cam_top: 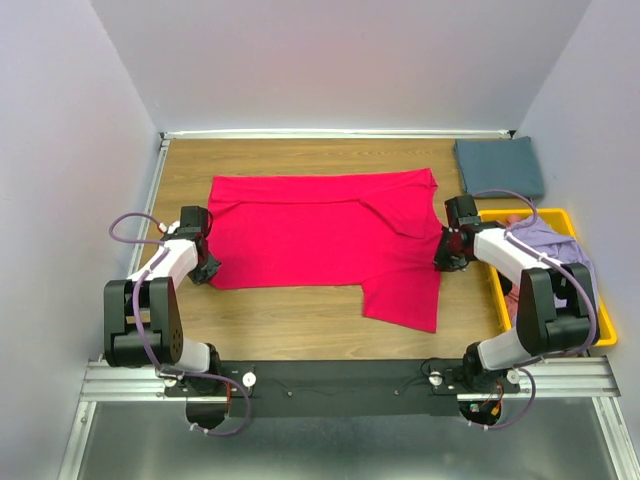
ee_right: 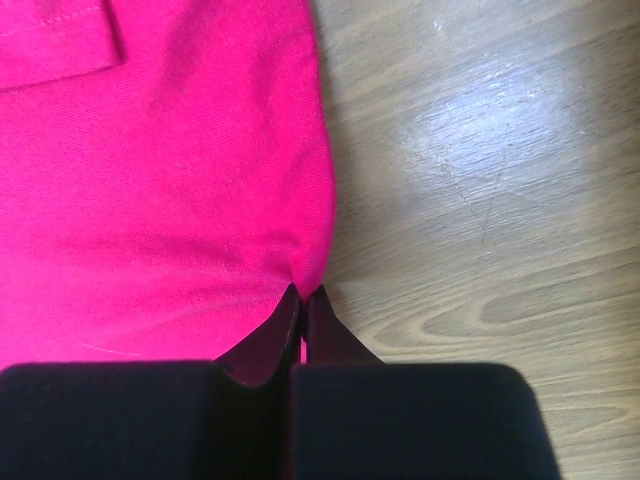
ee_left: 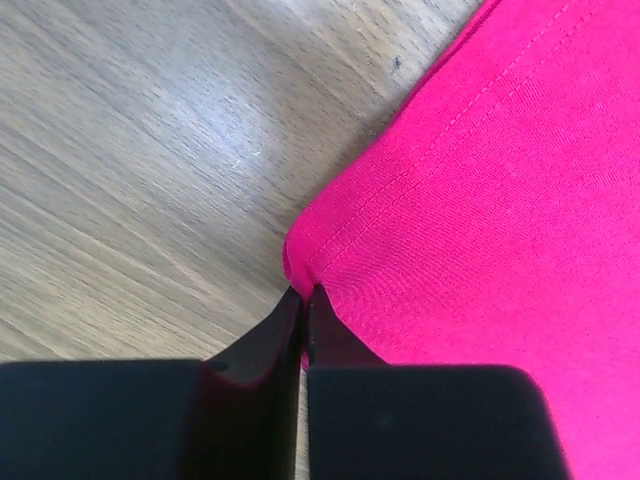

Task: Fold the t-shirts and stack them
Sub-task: Fold the tshirt

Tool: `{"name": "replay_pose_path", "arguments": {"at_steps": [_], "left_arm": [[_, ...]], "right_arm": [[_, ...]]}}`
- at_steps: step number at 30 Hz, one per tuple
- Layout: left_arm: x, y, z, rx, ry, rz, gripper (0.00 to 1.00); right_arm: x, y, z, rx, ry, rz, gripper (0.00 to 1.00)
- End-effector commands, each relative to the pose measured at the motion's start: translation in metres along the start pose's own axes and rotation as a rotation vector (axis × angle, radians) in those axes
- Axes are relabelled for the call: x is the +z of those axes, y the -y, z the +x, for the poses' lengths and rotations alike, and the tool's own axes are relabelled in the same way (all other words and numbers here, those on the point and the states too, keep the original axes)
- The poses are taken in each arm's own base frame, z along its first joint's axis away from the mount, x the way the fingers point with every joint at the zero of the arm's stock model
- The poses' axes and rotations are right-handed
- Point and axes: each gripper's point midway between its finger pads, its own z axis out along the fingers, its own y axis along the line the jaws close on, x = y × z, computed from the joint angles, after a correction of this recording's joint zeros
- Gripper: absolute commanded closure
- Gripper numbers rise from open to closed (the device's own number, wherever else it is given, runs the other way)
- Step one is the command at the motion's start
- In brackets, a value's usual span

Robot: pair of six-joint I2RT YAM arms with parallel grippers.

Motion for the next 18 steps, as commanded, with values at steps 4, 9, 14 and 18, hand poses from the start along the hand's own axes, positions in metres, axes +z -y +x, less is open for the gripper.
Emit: {"name": "replay_pose_path", "arguments": {"at_steps": [4,9,14,18], "left_arm": [[-0.005,-0.008,-0.011,0.007,0.041,-0.048,1.00],[-0.011,0.008,-0.036,0.013,0.077,-0.017,1.00],[-0.019,0.030,-0.067,0.010,0.128,0.037,1.00],[-0.014,0.042,-0.076,0.009,0.127,0.066,1.00]], "right_arm": [[-0.012,0.006,-0.021,0.004,0.082,0.043,0.99],[-0.014,0.002,-0.037,-0.002,0.082,0.055,0.99],[-0.015,-0.006,-0.056,-0.016,0.096,0.057,0.99],[-0.008,-0.011,-0.066,-0.023,0.080,0.055,0.99]]}}
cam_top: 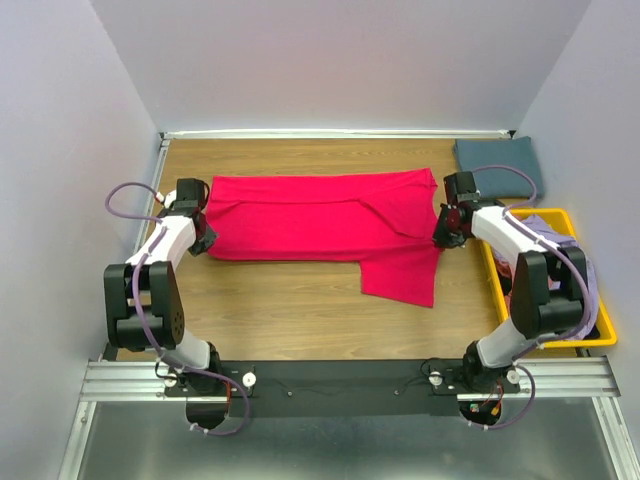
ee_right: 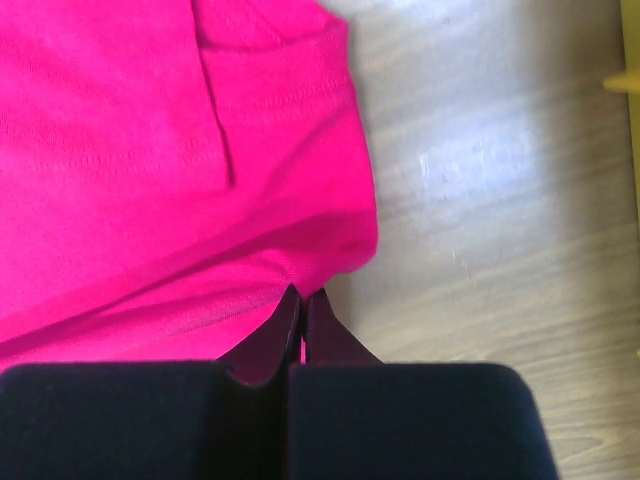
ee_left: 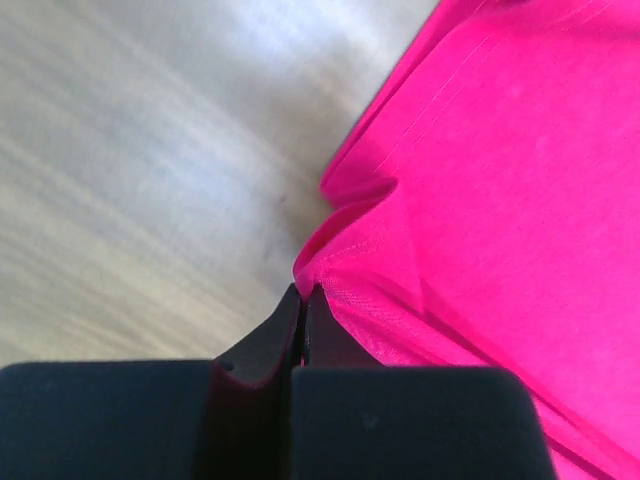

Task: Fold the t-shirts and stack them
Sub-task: Fold the tshirt

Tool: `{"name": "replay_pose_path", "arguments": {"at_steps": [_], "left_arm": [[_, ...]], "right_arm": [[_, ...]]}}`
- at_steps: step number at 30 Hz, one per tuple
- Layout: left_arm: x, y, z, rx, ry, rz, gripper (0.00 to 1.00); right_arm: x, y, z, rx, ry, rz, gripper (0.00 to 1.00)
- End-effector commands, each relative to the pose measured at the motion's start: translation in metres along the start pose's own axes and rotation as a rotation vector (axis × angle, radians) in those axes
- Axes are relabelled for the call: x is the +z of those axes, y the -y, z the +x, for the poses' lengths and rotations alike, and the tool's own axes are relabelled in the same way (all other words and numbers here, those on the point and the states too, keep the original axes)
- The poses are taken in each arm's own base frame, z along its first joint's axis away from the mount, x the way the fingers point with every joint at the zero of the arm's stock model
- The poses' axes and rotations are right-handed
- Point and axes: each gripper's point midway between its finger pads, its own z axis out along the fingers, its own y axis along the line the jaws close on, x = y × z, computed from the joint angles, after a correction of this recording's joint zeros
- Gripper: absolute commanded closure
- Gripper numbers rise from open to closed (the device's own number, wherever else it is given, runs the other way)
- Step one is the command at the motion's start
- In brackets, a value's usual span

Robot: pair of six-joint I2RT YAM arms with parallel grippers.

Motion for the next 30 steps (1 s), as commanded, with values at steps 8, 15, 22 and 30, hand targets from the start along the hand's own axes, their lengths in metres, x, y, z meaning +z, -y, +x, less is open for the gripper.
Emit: {"name": "replay_pose_path", "arguments": {"at_steps": [8,15,22,30], "left_arm": [[0.021,0.022,-0.039,-0.010,0.036,0.036,1.00],[0.032,0.035,-0.053,-0.014,0.038,0.053,1.00],[0.043,0.045,-0.064,-0.021,0.044,0.058,1.00],[0.056,0.049,-0.062,-0.040,0.040,0.061,1.00]], "right_arm": [[0.017,0.003,-0.037,0.001,-0.001,0.046,0.99],[0.030,-0.004,-0.048,0.012,-0.019,0.035,0.99],[0.045,-0.007,-0.051,0.023,-0.043,0.042,0.99],[0.058,-0.009,-0.057,0.019,-0.052,0.048,0.99]]}}
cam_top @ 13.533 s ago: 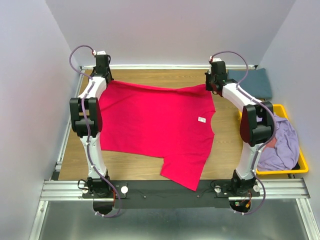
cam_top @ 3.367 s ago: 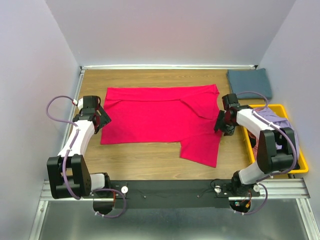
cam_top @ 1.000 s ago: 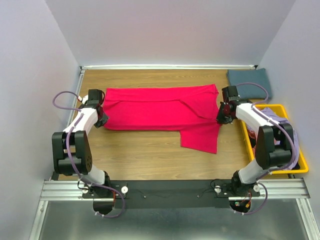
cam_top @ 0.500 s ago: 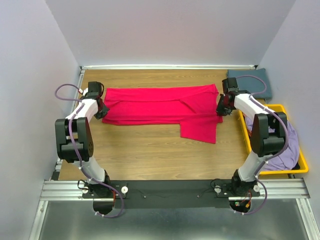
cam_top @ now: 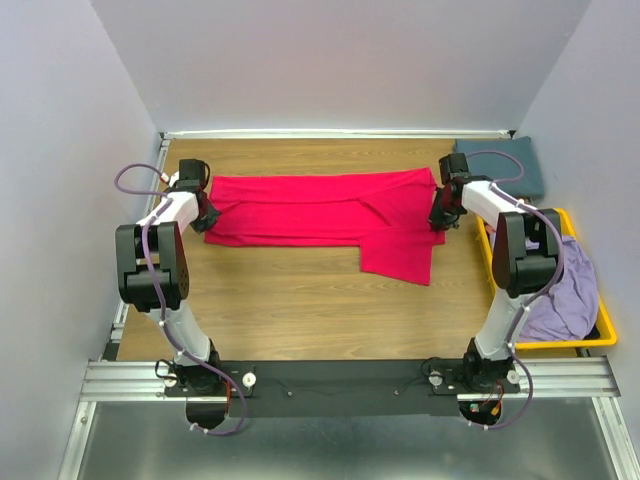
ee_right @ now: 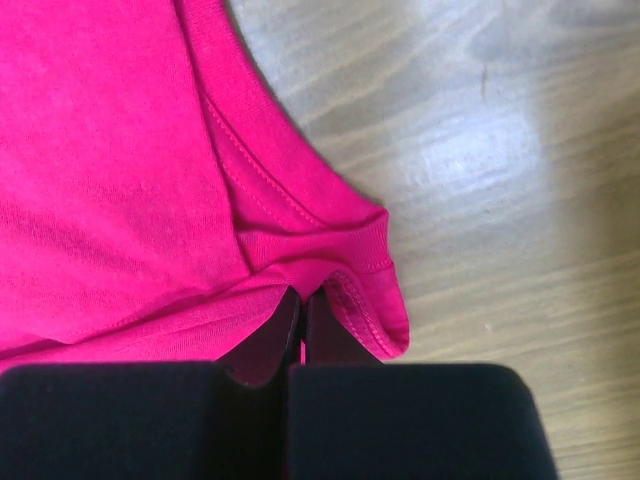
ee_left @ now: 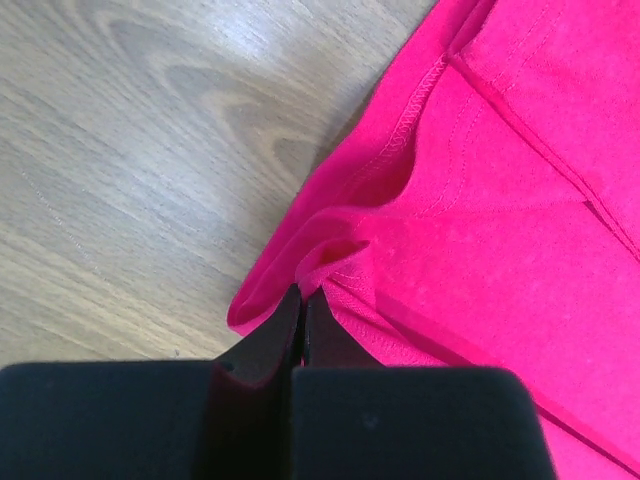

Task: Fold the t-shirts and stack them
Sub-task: Fold the tshirt

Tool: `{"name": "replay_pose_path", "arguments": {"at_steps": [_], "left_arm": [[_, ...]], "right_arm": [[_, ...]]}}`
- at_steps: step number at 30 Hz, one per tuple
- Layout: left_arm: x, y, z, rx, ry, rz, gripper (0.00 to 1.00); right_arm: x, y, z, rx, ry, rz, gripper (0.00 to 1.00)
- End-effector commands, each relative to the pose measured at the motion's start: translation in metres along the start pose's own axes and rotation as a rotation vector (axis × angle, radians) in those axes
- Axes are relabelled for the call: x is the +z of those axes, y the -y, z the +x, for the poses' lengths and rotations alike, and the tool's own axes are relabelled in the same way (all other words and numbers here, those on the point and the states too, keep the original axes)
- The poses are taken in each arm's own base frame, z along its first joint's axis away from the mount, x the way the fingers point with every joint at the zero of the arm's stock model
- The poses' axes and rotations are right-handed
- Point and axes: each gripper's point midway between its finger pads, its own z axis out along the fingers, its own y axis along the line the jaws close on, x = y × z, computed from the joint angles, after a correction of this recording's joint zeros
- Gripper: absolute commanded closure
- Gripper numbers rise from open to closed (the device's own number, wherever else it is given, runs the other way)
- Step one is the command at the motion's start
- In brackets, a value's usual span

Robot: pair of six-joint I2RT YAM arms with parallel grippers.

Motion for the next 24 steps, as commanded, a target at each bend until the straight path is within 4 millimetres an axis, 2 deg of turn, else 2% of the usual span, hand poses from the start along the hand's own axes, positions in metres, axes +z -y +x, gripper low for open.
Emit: {"name": "replay_pose_path", "arguments": {"at_steps": [1,2,3,4,5,7,8,9,10,11,13,14,15,16,17,18,19,21,24], "left_arm": [[0.008,-0.001,-0.011,-0.026,0.032,-0.006,0.98],[0.009,-0.001,-0.011,-0.026,0.033,-0.008,0.96],[0.009,-0.002,-0.011,-0.026,0.034,-0.009,0.93],[0.008,-0.002,-0.012,-0.030,0.041,-0.006,0.84],[0.008,-0.002,-0.012,-0.030,0.041,-0.006,0.79],[0.003,-0.002,-0.015,-0.036,0.056,-0.005,0.66],[0.002,-0.004,-0.013,-0.037,0.056,-0.011,0.49],[-0.004,-0.004,-0.018,-0.043,0.078,-0.006,0.40],[-0.007,-0.005,-0.019,-0.045,0.086,-0.006,0.26],[-0.009,-0.007,-0.017,-0.044,0.088,-0.007,0.21],[-0.021,-0.009,-0.022,-0.050,0.117,0.001,0.17],[-0.022,-0.012,-0.017,-0.049,0.113,-0.001,0.17],[-0.031,-0.012,-0.020,-0.054,0.131,0.014,0.17],[-0.031,-0.016,-0.011,-0.052,0.121,0.011,0.17],[-0.037,-0.014,-0.015,-0.055,0.137,0.025,0.17],[-0.043,-0.019,-0.009,-0.058,0.142,0.028,0.17],[-0.045,-0.021,-0.007,-0.062,0.148,0.034,0.17],[-0.054,-0.028,0.002,-0.079,0.163,0.044,0.17],[-0.055,-0.040,0.017,-0.097,0.169,0.035,0.22]], "right_arm": [[0.006,0.005,-0.010,0.010,0.002,0.019,0.98],[0.006,0.004,-0.011,0.011,0.003,0.018,0.98],[0.007,0.004,-0.012,0.012,0.003,0.018,0.93],[0.005,0.003,-0.015,0.011,0.011,0.018,0.87],[0.005,0.003,-0.016,0.012,0.014,0.016,0.87],[-0.001,0.002,-0.021,0.011,0.032,0.012,0.77],[-0.004,0.002,-0.023,0.011,0.039,0.007,0.72],[-0.008,0.001,-0.023,0.011,0.045,0.000,0.64],[-0.016,-0.001,-0.026,0.011,0.062,-0.013,0.60],[-0.020,-0.001,-0.023,0.011,0.062,-0.026,0.53],[-0.035,-0.002,-0.025,0.013,0.088,-0.048,0.48],[-0.039,-0.003,-0.023,0.017,0.088,-0.061,0.47],[-0.039,0.000,-0.013,0.017,0.070,-0.062,0.46],[-0.048,-0.002,-0.010,0.023,0.077,-0.090,0.46],[-0.044,0.000,-0.002,0.020,0.058,-0.082,0.46],[-0.053,-0.002,0.001,0.026,0.062,-0.111,0.46],[-0.051,0.001,0.013,0.028,0.038,-0.112,0.46],[-0.059,0.003,0.018,0.032,0.053,-0.126,0.46],[-0.063,0.001,0.033,0.025,0.036,-0.167,0.47]]}}
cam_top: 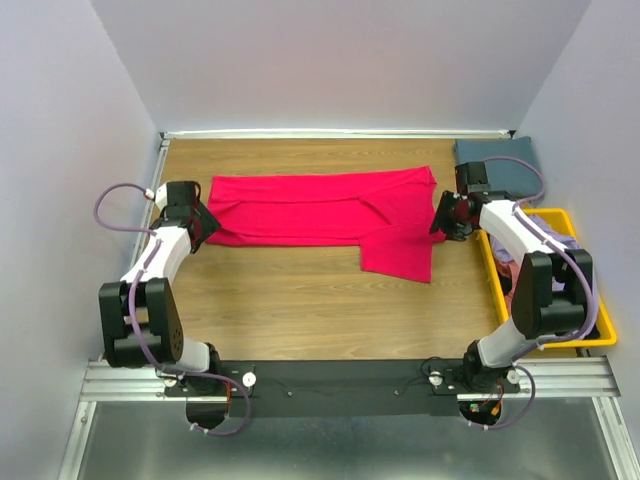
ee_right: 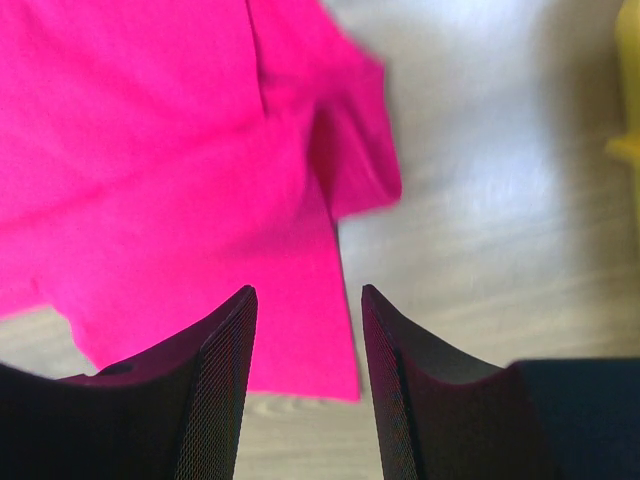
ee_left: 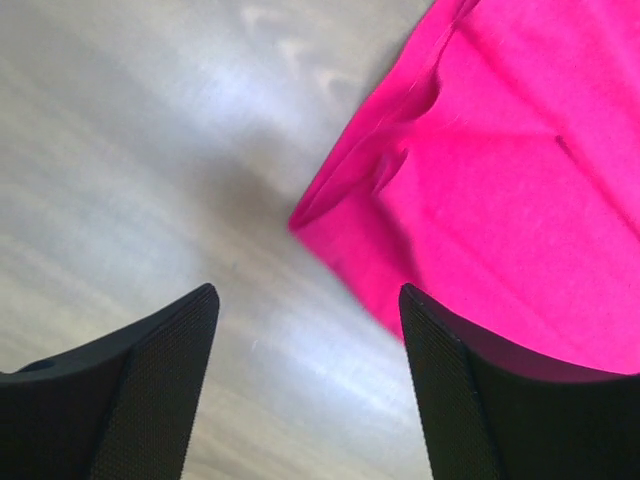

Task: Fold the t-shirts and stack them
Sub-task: Fold the tshirt

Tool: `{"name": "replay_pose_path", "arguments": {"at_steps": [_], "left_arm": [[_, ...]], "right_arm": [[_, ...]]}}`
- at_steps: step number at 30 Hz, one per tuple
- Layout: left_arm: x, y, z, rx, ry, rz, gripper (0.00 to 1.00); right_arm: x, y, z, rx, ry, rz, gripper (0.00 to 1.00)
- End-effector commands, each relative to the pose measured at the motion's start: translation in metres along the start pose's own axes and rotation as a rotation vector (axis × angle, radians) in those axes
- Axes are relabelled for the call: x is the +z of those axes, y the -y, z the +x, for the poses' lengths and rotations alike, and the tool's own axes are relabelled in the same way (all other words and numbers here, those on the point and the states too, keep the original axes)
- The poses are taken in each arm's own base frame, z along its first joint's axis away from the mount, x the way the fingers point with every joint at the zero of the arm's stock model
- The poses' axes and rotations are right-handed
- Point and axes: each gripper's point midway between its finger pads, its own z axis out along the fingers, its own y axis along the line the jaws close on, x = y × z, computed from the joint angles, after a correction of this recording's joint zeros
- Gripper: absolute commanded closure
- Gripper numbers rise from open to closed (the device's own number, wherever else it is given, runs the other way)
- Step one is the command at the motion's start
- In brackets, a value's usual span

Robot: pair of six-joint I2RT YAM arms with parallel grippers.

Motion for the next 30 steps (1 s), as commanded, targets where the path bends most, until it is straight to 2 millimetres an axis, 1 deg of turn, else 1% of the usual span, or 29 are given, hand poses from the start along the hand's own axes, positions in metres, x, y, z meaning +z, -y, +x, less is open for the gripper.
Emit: {"name": "replay_pose_path", "arguments": {"at_steps": [1,2,4,6,7,8,9,10,12,19,21,22,24,25,27,28,30], "left_arm": [[-0.004,-0.015,0.005,-0.038,0.041,-0.025,0.28],[-0.001,-0.018,0.012,-0.034,0.027,-0.031,0.30],[0.002,-0.018,0.016,-0.024,0.011,-0.029,0.32],[0.007,-0.013,0.017,-0.023,0.007,-0.010,0.33],[0.009,-0.011,0.016,-0.023,0.007,-0.002,0.34],[0.010,-0.005,0.010,-0.029,0.020,0.014,0.34],[0.011,-0.004,0.009,-0.032,0.018,0.017,0.34],[0.015,-0.001,0.008,-0.036,0.014,0.022,0.34],[0.021,0.002,0.010,-0.032,-0.002,0.023,0.35],[0.036,0.008,0.007,-0.038,-0.008,0.019,0.48],[0.042,0.010,0.007,-0.036,-0.018,0.015,0.50],[0.044,0.011,0.006,-0.036,-0.019,0.014,0.53],[0.046,0.014,0.005,-0.037,-0.019,0.017,0.54],[0.049,0.012,0.007,-0.035,-0.027,0.010,0.57],[0.050,0.013,0.006,-0.036,-0.026,0.009,0.60],[0.052,0.012,0.007,-0.033,-0.030,0.004,0.64],[0.053,0.010,0.010,-0.030,-0.033,-0.004,0.67]], "right_arm": [[-0.008,0.000,0.023,0.008,-0.039,-0.055,0.47],[-0.010,-0.001,0.025,0.009,-0.039,-0.063,0.48],[-0.008,-0.001,0.034,0.014,-0.060,-0.071,0.49],[-0.004,-0.001,0.044,0.029,-0.085,-0.088,0.49],[-0.004,-0.002,0.046,0.035,-0.086,-0.094,0.50],[-0.004,-0.003,0.048,0.040,-0.086,-0.104,0.50],[-0.003,-0.004,0.049,0.044,-0.084,-0.116,0.50],[-0.001,-0.003,0.054,0.052,-0.097,-0.114,0.50],[0.000,-0.002,0.058,0.057,-0.103,-0.118,0.50],[0.003,0.000,0.066,0.061,-0.119,-0.121,0.50],[0.004,-0.001,0.068,0.063,-0.121,-0.124,0.50],[0.004,-0.001,0.068,0.064,-0.121,-0.124,0.50],[0.005,-0.001,0.068,0.066,-0.122,-0.126,0.50],[0.005,-0.001,0.069,0.066,-0.124,-0.124,0.50],[0.006,0.000,0.071,0.066,-0.128,-0.124,0.50],[0.007,0.000,0.071,0.068,-0.131,-0.124,0.50],[0.008,0.000,0.073,0.067,-0.136,-0.123,0.50]]}}
